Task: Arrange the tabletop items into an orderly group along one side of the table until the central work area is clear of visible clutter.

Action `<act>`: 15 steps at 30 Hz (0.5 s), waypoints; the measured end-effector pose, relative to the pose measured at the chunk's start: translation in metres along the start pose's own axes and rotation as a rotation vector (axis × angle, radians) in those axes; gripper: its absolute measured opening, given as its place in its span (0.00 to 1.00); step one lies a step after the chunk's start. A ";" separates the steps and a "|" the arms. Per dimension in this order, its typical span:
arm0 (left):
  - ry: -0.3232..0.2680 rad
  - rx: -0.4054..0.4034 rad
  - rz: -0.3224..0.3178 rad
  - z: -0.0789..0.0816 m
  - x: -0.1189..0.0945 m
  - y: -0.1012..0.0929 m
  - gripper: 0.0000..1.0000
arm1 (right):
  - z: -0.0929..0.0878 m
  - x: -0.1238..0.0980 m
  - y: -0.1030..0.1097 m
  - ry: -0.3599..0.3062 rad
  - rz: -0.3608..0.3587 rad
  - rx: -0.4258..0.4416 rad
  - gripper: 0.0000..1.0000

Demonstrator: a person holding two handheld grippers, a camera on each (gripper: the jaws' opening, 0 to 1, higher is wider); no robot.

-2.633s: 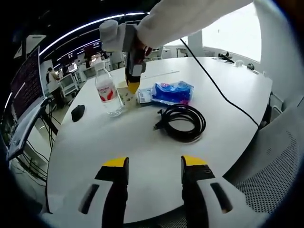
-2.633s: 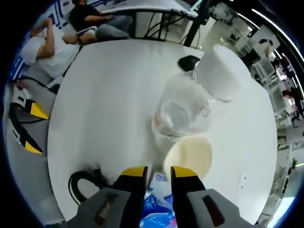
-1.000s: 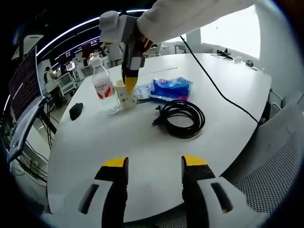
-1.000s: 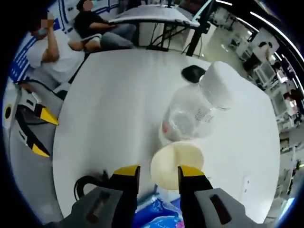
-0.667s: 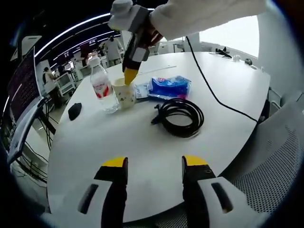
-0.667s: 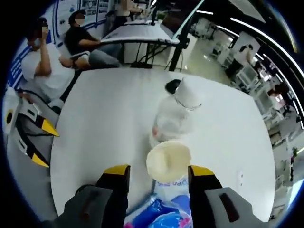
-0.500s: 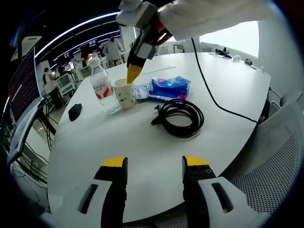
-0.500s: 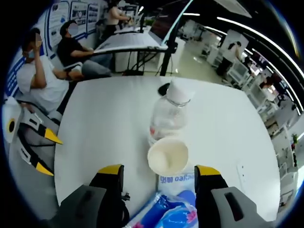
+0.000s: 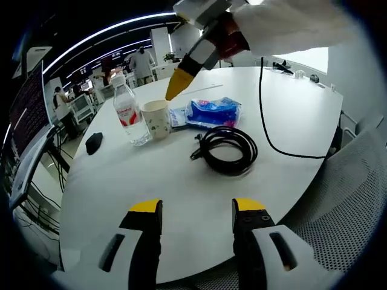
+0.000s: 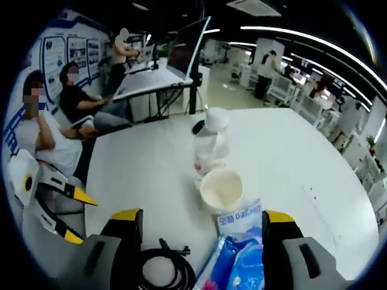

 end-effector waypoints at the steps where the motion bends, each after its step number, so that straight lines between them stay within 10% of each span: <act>1: -0.001 -0.001 0.000 0.000 0.000 0.000 0.46 | 0.000 -0.001 -0.001 -0.007 -0.003 0.015 0.84; 15: -0.067 -0.053 -0.005 0.011 -0.002 0.001 0.52 | -0.047 -0.061 -0.010 -0.174 -0.068 0.318 0.83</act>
Point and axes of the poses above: the point that each gripper's makers call its tool centre point, and the gripper's own axes: x roughly forward along the fingers, y roughly to its left, z roughly out of its top, the point moved 1 cm from there along -x, roughly backward along the fingers, and after that the axes turned 15 degrees about x, right-handed, at the moved point
